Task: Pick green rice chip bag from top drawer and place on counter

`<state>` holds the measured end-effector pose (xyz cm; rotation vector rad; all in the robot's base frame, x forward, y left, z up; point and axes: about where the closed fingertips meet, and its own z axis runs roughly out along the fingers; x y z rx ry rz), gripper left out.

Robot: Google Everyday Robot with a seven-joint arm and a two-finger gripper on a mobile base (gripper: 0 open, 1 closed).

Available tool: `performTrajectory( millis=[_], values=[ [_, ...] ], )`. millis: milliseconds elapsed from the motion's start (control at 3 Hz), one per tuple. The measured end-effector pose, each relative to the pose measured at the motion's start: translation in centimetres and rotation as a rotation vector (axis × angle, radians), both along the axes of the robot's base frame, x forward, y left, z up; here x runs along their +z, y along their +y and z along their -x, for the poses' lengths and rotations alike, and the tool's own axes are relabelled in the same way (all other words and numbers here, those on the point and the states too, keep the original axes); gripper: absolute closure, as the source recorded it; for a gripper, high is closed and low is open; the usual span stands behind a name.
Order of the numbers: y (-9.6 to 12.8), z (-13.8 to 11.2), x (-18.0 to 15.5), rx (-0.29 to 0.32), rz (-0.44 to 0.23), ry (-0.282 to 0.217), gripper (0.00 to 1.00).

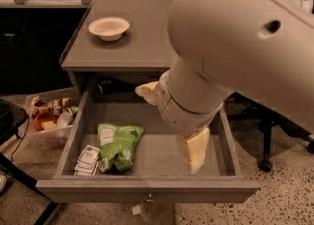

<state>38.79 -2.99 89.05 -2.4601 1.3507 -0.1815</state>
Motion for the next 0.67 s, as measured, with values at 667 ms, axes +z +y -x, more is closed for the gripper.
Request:
performTrajectory(
  millis=[667],
  values=[
    [0.66, -0.88, -0.43, 0.033, -0.004, 0.0, 0.0]
  ],
)
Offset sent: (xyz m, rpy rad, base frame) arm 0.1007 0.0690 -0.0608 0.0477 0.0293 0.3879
